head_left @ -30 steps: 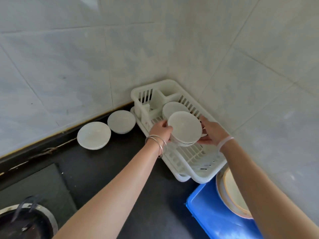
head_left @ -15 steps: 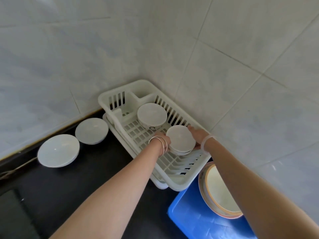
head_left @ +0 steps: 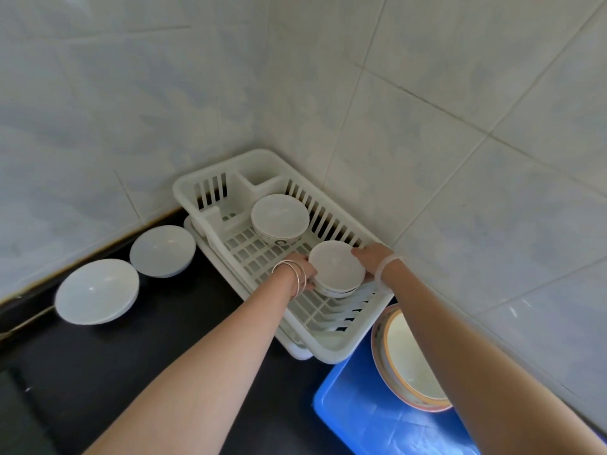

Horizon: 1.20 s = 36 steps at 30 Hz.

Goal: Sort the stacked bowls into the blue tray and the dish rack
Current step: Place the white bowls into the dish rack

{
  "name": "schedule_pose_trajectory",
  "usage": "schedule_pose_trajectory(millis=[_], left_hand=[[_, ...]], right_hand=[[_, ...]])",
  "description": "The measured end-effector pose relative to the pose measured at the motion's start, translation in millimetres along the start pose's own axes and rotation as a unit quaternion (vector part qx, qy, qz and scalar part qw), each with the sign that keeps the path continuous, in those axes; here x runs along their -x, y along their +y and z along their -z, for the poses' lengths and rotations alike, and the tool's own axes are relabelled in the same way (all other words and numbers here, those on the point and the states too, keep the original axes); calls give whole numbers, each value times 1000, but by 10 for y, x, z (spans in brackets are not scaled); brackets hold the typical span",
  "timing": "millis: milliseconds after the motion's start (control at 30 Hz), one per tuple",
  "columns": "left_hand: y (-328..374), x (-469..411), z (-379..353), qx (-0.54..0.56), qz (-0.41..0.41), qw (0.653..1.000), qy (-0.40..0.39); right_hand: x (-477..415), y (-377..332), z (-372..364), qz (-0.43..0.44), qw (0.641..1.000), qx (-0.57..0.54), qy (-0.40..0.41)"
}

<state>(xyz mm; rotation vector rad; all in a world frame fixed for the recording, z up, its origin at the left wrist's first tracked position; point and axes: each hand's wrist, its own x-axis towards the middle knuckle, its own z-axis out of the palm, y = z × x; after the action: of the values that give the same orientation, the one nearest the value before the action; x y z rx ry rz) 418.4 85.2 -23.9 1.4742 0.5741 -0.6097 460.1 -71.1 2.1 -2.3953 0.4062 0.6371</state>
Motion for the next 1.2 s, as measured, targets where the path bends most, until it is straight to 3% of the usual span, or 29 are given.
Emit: schedule_pose_trajectory(millis=[200, 367, 467, 633, 733, 833, 933, 1067, 1200], left_hand=[[15, 75, 28, -91, -26, 995, -19], [82, 268, 224, -91, -59, 993, -48], [110, 439, 432, -77, -112, 990, -20], [-137, 758, 1067, -48, -198, 975, 88], [-464, 954, 1542, -50, -227, 949, 212], [-806, 1064, 1950, -71, -195, 910, 360], [-1082, 1093, 2247, -105, -146, 879, 441], [-1355, 1068, 2494, -127, -114, 848, 502], [-1516, 984, 2649, -33, -81, 868, 488]], right_hand=[[138, 7, 10, 51, 990, 129, 29], [354, -76, 35, 85, 992, 90, 31], [586, -226, -65, 131, 990, 33, 36], [1140, -639, -576, 188, 972, -138, -26], [1334, -901, -1060, 198, 960, -171, -97], [1360, -1107, -1586, 170, 957, -168, -163], [1283, -1265, -1959, 129, 960, -142, -203], [1003, -1478, -2309, 87, 976, -79, -186], [763, -1666, -2551, 65, 977, -101, -174]])
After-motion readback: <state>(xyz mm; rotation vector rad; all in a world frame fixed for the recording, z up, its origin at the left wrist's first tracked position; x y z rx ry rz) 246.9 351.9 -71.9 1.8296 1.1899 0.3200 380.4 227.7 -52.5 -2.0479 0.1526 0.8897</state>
